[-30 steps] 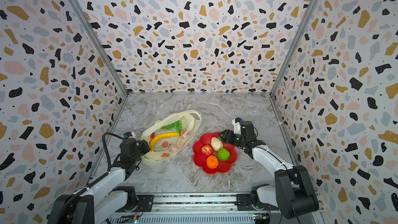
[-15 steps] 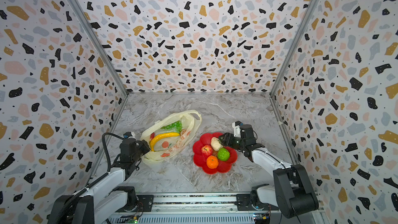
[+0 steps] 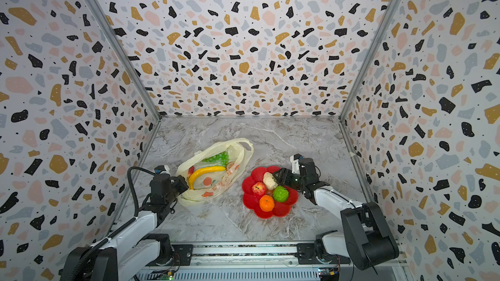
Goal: Take fruits out of the plastic bag
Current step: Place the fruit on the plate.
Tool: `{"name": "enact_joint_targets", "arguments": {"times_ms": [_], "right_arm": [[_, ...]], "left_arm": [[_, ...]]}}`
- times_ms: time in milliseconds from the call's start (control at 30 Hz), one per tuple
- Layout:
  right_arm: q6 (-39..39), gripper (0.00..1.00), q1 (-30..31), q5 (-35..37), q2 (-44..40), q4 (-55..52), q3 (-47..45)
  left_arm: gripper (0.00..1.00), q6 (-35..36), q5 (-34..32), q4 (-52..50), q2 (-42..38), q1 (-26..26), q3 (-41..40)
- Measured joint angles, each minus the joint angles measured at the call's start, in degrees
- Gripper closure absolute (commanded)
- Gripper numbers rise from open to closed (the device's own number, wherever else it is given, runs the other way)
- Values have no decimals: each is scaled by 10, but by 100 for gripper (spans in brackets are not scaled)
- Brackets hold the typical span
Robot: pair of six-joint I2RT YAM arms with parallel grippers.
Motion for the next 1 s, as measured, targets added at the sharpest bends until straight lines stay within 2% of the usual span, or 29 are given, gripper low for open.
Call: {"name": "enact_joint_targets", "arguments": {"times_ms": [633, 1000], "right_arm": [[-8, 15, 2, 41, -28, -50, 2], [-24, 14, 2, 78, -63, -101, 7]], "left_arm": [[96, 0, 0, 0, 0, 0, -1], [96, 0, 0, 0, -1, 0, -1]]}}
